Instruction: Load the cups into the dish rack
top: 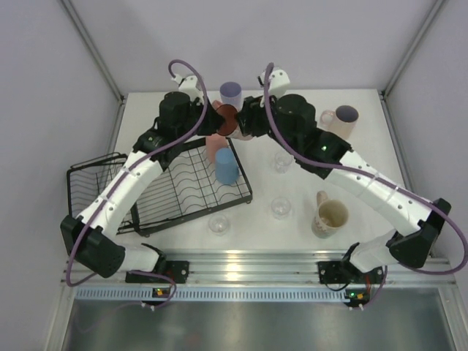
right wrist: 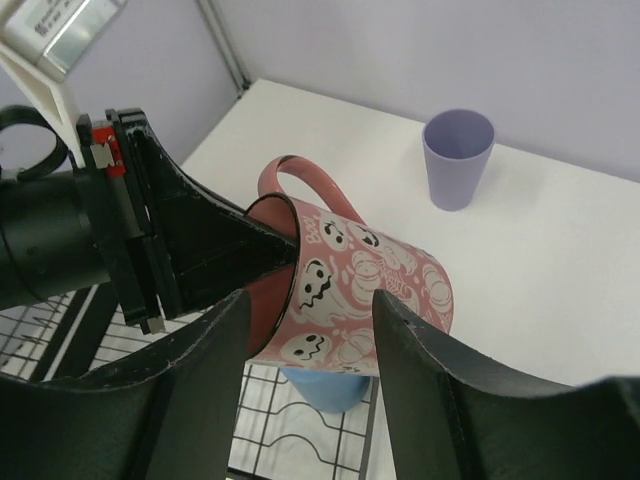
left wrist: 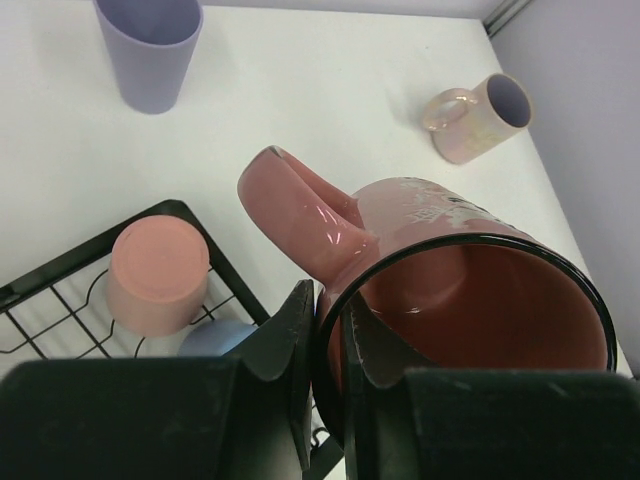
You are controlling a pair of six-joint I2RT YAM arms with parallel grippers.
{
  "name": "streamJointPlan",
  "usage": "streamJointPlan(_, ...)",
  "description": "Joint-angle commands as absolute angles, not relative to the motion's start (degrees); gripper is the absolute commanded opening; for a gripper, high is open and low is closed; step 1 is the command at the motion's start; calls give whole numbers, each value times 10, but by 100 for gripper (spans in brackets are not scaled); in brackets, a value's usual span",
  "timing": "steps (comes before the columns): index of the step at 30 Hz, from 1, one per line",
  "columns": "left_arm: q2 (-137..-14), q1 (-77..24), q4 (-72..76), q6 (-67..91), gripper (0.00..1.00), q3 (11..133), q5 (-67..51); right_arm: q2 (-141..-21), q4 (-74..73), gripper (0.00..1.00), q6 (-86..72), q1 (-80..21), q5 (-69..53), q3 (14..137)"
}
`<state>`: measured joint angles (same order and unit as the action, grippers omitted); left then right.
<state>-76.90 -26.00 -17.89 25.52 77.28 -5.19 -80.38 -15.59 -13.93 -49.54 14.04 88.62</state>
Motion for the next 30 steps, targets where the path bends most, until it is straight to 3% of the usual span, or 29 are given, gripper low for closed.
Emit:
streamJointPlan(1,-759,-272,-112,273,0,816,-6,-820,-136,52,-97,-526,212,925)
streamJointPlan(8,-755,-283,-112,292,0,816,36,-909,-192,52,-57,-555,315,976)
streamJointPlan(20,-762,-300,-107,288,0,810,56,-998,-290,39,-59,-560,379,1055)
streamJointPlan(26,-773,-303,-101,294,0,820,54,-1028,-301,25,-64,-560,386,1073)
streamJointPlan(28,-774,-305,-94,294,0,819,51,-1029,-302,13,-65,-560,389,1075)
streamJointPlan(29,-772,-305,-89,295,0,817,47,-1030,-300,3,-65,-559,388,1072)
streamJointPlan(30,-769,-304,-83,296,0,813,47,-1029,-300,0,-64,-559,390,1071)
